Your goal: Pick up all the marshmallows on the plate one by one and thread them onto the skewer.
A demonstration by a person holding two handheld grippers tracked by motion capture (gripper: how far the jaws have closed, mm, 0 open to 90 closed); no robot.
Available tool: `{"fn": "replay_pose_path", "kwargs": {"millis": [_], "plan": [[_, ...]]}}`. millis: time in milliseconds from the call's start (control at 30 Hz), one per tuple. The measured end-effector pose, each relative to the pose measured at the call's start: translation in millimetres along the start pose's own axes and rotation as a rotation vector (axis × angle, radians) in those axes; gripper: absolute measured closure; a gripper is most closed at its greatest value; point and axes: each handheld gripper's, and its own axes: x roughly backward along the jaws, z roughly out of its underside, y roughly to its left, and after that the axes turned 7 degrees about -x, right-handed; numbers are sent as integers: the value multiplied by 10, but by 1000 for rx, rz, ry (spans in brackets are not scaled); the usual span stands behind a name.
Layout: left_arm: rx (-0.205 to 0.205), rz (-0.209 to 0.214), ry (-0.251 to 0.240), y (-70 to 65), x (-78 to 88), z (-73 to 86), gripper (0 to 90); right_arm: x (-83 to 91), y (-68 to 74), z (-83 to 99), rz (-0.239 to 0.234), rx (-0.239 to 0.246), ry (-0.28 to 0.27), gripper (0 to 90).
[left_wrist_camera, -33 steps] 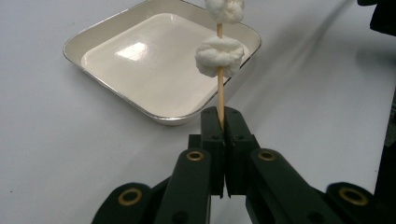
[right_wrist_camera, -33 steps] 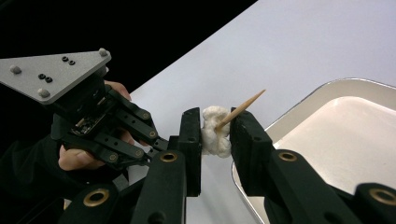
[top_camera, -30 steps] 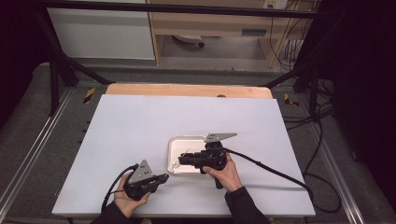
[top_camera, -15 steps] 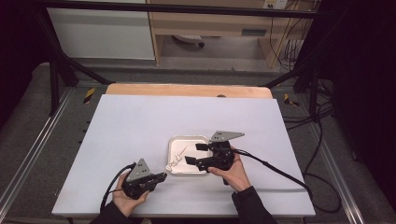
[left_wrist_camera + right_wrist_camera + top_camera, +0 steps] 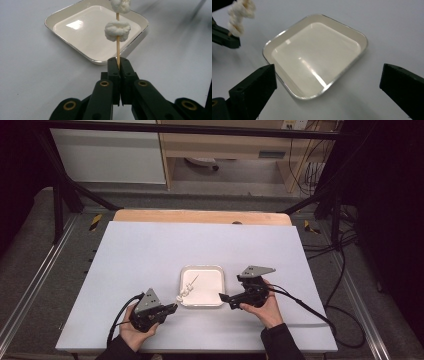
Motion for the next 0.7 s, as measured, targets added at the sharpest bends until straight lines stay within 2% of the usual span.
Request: {"fn": "replay_pose_path", "kwargs": {"millis": [267,400,500,700], "plan": [[15,-4,12,42,19,-57,884,153,-210,222,77,19,20,8],[24,-12,21,89,30,-111,884,258,-301,320,94,25,8,8],[29,-18,36,119,22,-156,884,331,-371,395,97,10,-7,8],[34,-26,60,174,-39,-274,884,451,-474,539,128,1,-3,8]]}}
